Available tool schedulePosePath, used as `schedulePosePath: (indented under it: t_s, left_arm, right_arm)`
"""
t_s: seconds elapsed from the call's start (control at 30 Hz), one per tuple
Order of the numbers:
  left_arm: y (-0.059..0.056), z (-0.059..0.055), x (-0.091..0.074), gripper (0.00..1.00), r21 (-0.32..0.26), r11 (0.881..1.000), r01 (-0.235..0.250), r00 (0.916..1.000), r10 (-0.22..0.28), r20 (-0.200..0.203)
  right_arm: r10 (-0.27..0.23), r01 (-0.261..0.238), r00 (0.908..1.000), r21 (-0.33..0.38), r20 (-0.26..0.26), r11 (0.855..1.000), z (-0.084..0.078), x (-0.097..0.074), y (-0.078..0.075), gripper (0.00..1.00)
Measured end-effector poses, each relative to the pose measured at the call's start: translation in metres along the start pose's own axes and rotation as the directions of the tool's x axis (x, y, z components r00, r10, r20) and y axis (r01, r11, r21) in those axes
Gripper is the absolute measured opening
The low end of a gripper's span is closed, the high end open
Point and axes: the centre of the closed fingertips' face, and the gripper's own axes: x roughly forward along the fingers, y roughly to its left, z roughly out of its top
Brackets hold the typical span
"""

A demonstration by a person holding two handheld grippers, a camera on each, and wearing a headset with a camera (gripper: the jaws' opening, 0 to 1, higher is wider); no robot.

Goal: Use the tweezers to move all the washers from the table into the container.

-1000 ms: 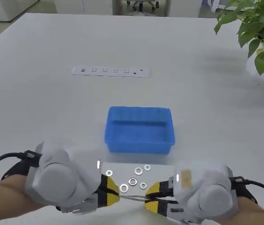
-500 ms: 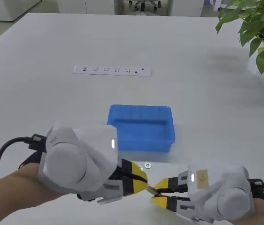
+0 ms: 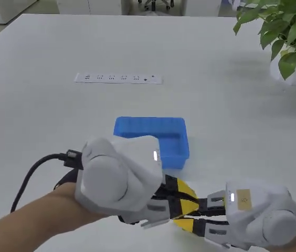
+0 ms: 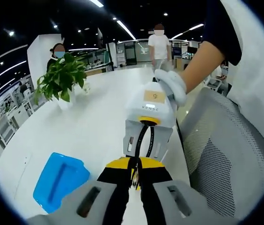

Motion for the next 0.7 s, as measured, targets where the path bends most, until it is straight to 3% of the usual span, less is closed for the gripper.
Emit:
schedulePosePath:
  t_s: [0.13, 0.43, 0.7]
  left_arm:
    - [0.004, -0.006, -0.006, 0.12, 0.005, 1.000, -0.014, 0.9997, 0.014, -0.017]
    - [0.000, -0.023, -0.018, 0.13, -0.016, 1.000, -0.006, 0.9995, 0.005, -0.033]
    - [0.000, -0.017, -0.014, 0.07, -0.030, 1.000, -0.003, 1.0000, 0.003, 0.008]
  right_arm:
    - [0.006, -0.006, 1.0000, -0.012, 0.001, 1.000, 0.003, 0.004, 0.000, 0.07]
    - [0.002, -0.002, 0.9997, 0.008, 0.025, 1.000, 0.003, 0.005, -0.001, 0.07]
    - [0.000, -0.001, 0.9994, 0.024, 0.034, 1.000, 0.004, 0.004, 0.001, 0.07]
